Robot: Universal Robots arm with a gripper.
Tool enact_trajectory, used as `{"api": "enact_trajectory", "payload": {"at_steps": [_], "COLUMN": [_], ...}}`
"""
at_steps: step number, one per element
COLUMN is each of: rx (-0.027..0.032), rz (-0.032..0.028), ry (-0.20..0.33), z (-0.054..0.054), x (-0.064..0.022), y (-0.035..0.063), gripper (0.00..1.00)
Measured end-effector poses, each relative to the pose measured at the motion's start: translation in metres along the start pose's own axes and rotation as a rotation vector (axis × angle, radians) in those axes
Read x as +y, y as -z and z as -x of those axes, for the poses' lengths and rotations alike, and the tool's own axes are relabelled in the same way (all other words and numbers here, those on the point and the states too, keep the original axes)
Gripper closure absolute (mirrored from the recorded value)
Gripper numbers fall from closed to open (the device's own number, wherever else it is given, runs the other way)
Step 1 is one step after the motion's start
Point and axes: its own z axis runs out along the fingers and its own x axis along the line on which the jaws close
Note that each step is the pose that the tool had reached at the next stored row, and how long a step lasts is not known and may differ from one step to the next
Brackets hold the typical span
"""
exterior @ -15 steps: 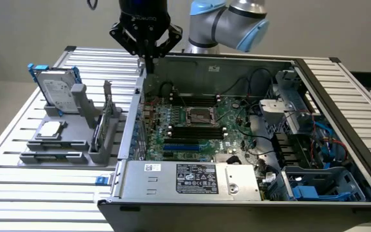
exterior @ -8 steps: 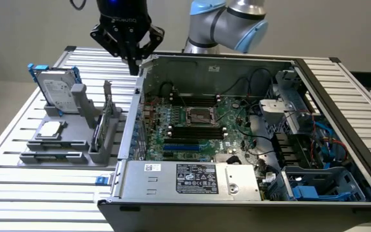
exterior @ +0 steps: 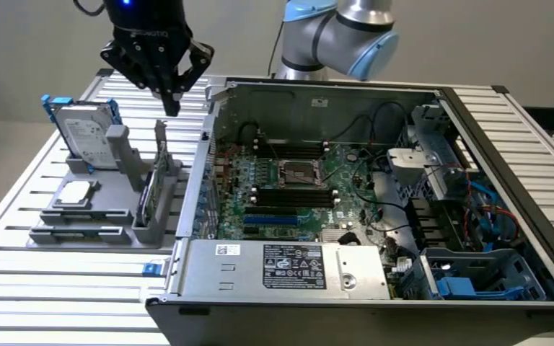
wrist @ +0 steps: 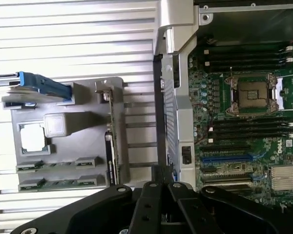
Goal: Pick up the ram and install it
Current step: 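Reach for the ram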
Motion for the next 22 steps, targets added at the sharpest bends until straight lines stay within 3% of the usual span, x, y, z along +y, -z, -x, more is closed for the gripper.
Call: {"api": "enact_trajectory", "payload": {"at_steps": [22], "rx": [-0.0003], "rz": [-0.006], "ry": [0.0], "z": [-0.089], "x": [-0.0284], "y": [-0.0035], "gripper": [0.89]}}
